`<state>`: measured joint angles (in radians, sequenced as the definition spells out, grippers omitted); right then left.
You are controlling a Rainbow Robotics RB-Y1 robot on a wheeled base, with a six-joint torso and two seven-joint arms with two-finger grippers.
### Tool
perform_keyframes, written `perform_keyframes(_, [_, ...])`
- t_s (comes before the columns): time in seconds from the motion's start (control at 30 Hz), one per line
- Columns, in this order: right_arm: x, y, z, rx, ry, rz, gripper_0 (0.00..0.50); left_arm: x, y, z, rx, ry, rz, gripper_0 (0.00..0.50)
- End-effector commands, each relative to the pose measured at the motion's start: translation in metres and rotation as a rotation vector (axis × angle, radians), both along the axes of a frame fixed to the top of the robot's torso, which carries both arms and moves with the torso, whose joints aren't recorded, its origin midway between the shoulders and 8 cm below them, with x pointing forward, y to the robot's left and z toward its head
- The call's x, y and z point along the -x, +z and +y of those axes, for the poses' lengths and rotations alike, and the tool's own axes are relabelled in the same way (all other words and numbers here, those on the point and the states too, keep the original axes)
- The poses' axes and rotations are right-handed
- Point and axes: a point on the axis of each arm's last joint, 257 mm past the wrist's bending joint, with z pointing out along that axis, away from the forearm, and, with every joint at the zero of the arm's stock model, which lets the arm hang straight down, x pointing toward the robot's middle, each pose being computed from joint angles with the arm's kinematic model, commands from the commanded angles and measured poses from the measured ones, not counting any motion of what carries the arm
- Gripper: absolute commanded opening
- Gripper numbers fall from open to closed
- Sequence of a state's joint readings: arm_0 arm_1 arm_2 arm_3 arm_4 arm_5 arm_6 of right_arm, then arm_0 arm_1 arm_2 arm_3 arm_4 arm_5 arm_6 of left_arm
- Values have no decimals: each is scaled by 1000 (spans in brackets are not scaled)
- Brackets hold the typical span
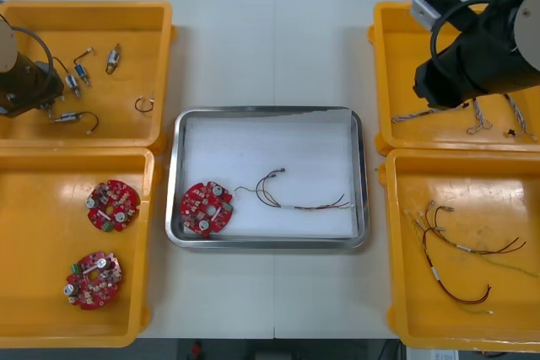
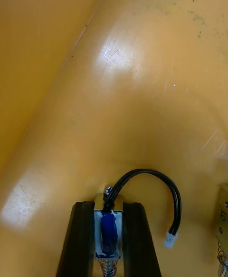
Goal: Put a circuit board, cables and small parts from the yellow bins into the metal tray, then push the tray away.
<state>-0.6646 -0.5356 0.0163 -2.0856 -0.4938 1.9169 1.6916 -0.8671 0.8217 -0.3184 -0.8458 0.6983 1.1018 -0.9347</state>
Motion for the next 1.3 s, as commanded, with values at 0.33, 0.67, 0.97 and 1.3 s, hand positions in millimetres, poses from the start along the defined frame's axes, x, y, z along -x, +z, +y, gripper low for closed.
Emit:
perform_keyframes(0.33, [-11, 12, -88, -111, -236, 11, 500, 8, 40, -12, 68, 33, 13, 1])
perform_keyframes(0.67, [-18, -3, -122, -144, -296, 105, 500, 44, 115, -55, 45, -65, 72, 2])
perform_keyframes(0.97, [-29, -13, -149, -208, -361, 202, 500, 83, 142, -130, 39, -256, 130, 2])
perform_keyframes(1.3, [-57, -16, -168, -226, -382, 188, 500, 117, 139, -228, 33, -430, 130, 1])
